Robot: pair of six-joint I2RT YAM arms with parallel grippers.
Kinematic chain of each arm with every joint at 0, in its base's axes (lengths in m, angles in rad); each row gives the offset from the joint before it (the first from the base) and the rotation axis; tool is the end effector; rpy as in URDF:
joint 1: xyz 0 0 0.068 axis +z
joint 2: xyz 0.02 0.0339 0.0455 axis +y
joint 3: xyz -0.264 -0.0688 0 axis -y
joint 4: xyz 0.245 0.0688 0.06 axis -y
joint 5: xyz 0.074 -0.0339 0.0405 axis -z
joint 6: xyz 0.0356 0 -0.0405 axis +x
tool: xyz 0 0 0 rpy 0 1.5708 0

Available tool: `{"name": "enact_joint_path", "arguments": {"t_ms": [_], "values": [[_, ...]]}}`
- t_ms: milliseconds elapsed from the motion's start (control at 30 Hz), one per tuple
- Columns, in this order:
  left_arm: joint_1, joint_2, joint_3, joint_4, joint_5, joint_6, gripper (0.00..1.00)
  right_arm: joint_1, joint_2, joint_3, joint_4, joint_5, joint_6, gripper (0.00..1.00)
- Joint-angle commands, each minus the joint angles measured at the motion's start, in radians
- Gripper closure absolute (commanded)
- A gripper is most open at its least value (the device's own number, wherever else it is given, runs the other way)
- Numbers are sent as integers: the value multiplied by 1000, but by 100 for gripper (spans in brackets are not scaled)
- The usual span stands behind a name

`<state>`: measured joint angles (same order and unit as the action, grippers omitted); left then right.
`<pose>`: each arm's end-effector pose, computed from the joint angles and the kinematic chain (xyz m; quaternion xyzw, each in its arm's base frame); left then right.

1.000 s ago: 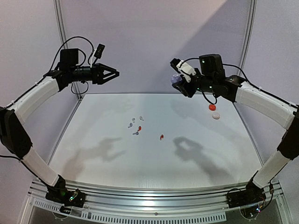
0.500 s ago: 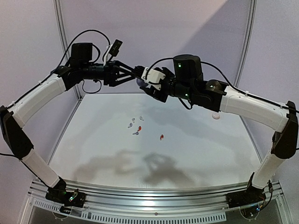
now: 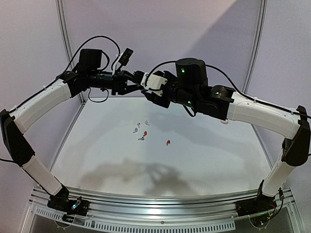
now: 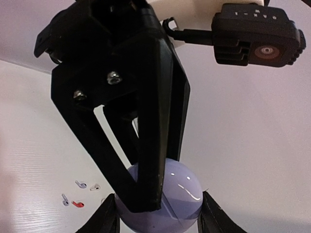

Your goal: Insert the wireless bluetooth earbuds into the charging case

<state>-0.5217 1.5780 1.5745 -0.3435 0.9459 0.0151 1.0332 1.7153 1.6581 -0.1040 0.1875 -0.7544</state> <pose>0.2945 -0.2026 0.4044 0.4455 0.6332 -0.4891 0.4016 0.2175 0.3519 0.4032 -0.5531 0.5224 0.0190 0.6487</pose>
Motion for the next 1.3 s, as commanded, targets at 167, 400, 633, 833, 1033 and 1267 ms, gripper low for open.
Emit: {"name": "enact_joint_path", "arguments": {"t_ms": [167,400,633,833,1033,1267], "values": [[-14,-25,-11,-40,53,72,100,4,48,59,27,8,-11,68],[33,-45,-25,-57,78,141,100,-26,41,108,-102,-84,135,1],[50,-61,-45,-173,86,487,100,-162,13,169,-336,-738,500,2],[46,-50,-28,-214,102,552,100,-164,85,242,-449,-734,574,22],[39,-58,-33,-229,83,557,100,-165,111,271,-432,-769,566,44],[33,-62,-33,-241,86,559,100,-164,135,292,-424,-758,558,62]]}}
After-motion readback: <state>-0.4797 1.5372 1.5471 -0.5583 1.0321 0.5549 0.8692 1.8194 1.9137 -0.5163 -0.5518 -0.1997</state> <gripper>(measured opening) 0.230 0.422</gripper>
